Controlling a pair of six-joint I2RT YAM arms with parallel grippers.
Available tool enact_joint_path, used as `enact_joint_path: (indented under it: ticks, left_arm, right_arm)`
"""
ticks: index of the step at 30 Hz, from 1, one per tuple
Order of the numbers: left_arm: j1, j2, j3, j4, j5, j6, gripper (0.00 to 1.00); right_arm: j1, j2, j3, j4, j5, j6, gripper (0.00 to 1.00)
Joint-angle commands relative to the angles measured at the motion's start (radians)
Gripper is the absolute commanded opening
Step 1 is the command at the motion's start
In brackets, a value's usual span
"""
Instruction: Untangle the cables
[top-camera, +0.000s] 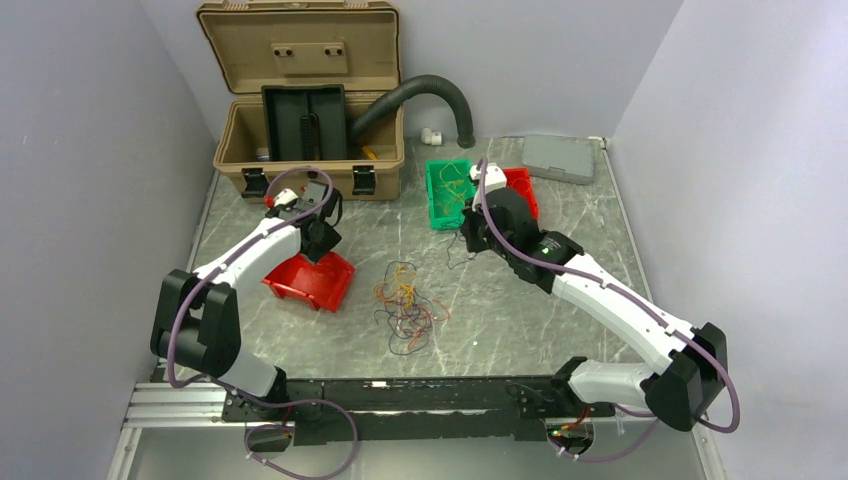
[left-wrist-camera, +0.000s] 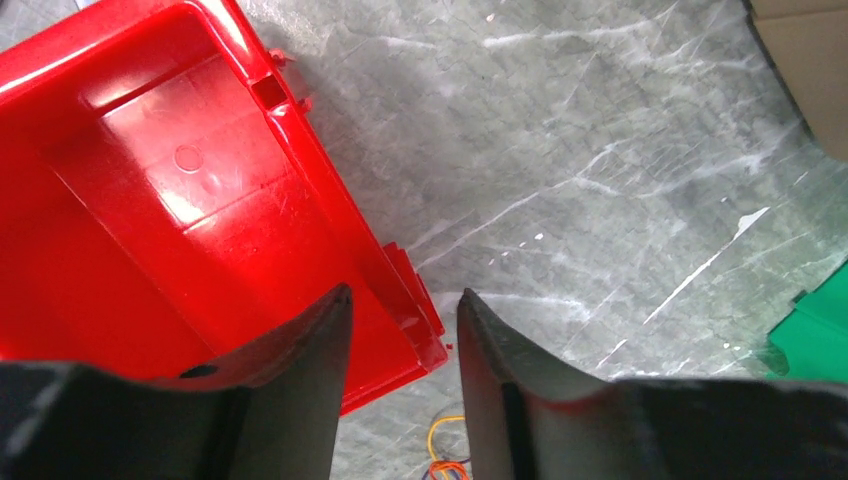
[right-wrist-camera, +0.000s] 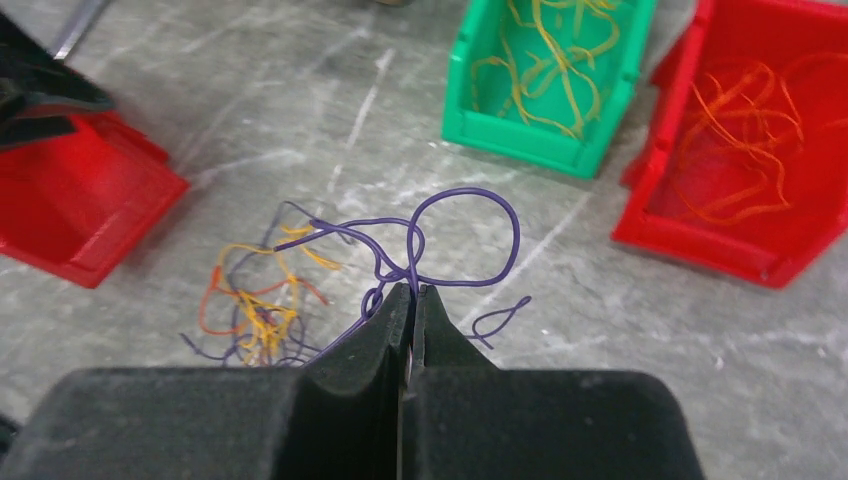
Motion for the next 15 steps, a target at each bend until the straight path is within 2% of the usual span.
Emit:
enact_joint_path:
  ticks: [1, 9, 15]
  left_arm:
    - [-0.02, -0.061, 0.065, -0.042, -0.075, 0.036, 0.51]
    - [-0.008, -0.354, 0.013, -0.104, -0.216, 0.204, 0.79]
    - [0.068, -0.566, 0.027, -0.165, -0.222, 0.361, 0.82]
  right_arm:
    - [-0.004, 0.021, 0.061, 0.121, -0.189, -0.054, 0.0]
    - [0.021, 0.143, 0.156, 0.254, -0.404, -0.023, 0.0]
    - [0.128, 0.311, 0.308, 0.335, -0.41, 0.007, 0.0]
